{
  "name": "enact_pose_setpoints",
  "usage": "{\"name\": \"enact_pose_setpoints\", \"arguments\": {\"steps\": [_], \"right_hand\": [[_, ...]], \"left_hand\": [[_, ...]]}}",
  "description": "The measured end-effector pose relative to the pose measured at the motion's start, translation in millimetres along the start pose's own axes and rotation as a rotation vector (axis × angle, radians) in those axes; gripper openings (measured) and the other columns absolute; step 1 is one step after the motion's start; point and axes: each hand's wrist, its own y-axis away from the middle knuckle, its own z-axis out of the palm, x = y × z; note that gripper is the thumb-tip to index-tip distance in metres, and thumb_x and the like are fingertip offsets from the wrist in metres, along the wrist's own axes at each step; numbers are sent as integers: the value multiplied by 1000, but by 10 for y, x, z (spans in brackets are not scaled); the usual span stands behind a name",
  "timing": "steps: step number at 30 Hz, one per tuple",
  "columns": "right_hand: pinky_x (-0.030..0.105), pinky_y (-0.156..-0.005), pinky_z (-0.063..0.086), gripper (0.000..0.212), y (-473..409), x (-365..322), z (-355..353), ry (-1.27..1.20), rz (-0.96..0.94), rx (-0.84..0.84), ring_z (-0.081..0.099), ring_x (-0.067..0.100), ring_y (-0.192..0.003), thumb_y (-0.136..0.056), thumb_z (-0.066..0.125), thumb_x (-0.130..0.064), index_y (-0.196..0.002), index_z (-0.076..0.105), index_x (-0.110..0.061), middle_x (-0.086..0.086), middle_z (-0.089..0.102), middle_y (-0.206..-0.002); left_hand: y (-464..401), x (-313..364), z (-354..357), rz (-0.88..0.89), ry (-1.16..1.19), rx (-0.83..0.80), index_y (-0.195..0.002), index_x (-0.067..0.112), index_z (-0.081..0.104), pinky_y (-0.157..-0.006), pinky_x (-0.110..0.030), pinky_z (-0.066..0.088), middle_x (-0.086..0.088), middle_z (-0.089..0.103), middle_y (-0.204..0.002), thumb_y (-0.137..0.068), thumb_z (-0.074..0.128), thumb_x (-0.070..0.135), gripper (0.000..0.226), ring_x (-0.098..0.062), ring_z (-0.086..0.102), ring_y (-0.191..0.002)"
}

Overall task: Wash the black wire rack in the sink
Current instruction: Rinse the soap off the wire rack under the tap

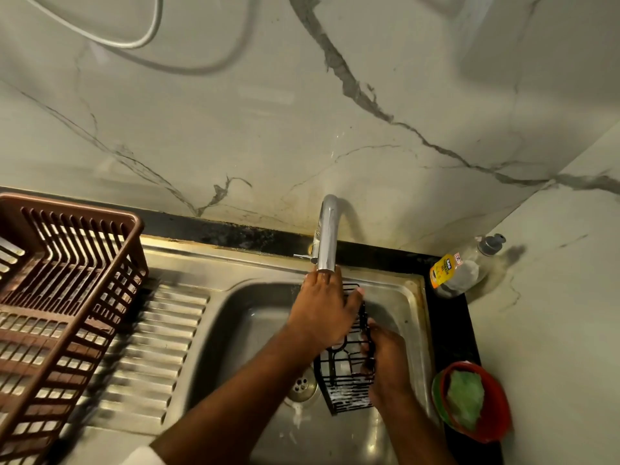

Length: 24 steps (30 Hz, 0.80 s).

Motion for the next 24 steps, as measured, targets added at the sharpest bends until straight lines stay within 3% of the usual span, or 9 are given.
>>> {"name": "enact_pose_setpoints", "arguments": {"steps": [3, 5, 8, 10, 13, 16, 21, 23, 24], "right_hand": [[18, -35, 29, 47, 51, 50, 8, -14, 52, -14, 36, 9, -36, -101, 52, -21, -55, 60, -19, -2, 45, -50], [19, -35, 30, 50, 15, 56, 21, -10, 55, -24, 37, 8, -37, -101, 52, -23, -52, 60, -21, -2, 45, -51], [19, -38, 34, 45, -33, -15, 87, 34, 43, -18, 40, 10, -42, -102, 52, -22, -58, 63, -20, 1, 47, -56], [27, -52, 47, 34, -103, -54, 124, 49, -15, -26, 54, 20, -56, -100, 54, -23, -72, 72, -15, 8, 59, -66], [56, -92, 55, 40, -139, -114, 195, 33, -87, -37, 70, 36, -101, -90, 62, -41, -110, 74, -9, 16, 75, -106], [62, -102, 48, 56, -148, -123, 213, 24, -78, -66, 66, 39, -115, -85, 60, -46, -122, 69, -6, 20, 71, -119], [35, -70, 56, 27, -71, -128, 261, 33, -66, -124, 71, 21, -79, -102, 51, -26, -105, 71, -9, 9, 76, -90], [23, -52, 43, 22, -17, -115, 293, 125, -53, -121, 54, 9, -55, -99, 56, -26, -85, 68, -14, 3, 60, -67], [20, -47, 39, 25, -1, -108, 304, 146, -17, -132, 48, 7, -48, -98, 56, -27, -78, 65, -15, 1, 54, -61]], "left_hand": [[-233, -99, -131, -90, 123, 25, -117, 7, 64, -84, -37, 57, -15, 68, -98, -107, 30, 55, 60, -26, 68, -92], [-298, -121, -162, -166, 203, 15, -101, 5, 69, -63, -29, 50, -9, 65, -81, -105, 35, 58, 63, -21, 65, -77], [-226, -129, -52, -60, -90, 72, -114, 12, 66, -101, -38, 46, -12, 67, -114, -105, 21, 58, 65, -29, 59, -118], [-38, -116, 32, 28, -195, 58, -145, 17, 49, -123, -51, 24, -11, 48, -152, -99, 7, 65, 78, -35, 31, -149], [288, 22, 62, 115, -233, -40, -163, 14, -1, -128, -51, -2, -10, -8, -170, -102, 5, 63, 78, -29, -15, -157], [404, 74, 43, 176, -321, -36, -161, 15, -10, -128, -46, -9, -7, -21, -167, -104, 4, 59, 73, -23, -23, -154], [23, -55, -121, 165, -228, -37, -162, 19, 19, -126, -47, 19, -13, 31, -165, -103, 11, 65, 76, -29, 24, -154], [-125, -104, -231, 99, -192, -59, -142, 18, 52, -103, -41, 46, -12, 67, -120, -101, 11, 69, 77, -29, 59, -123], [-187, -138, -277, 58, -166, -78, -129, 16, 60, -87, -36, 50, -7, 66, -93, -98, 12, 73, 81, -25, 66, -102]]}}
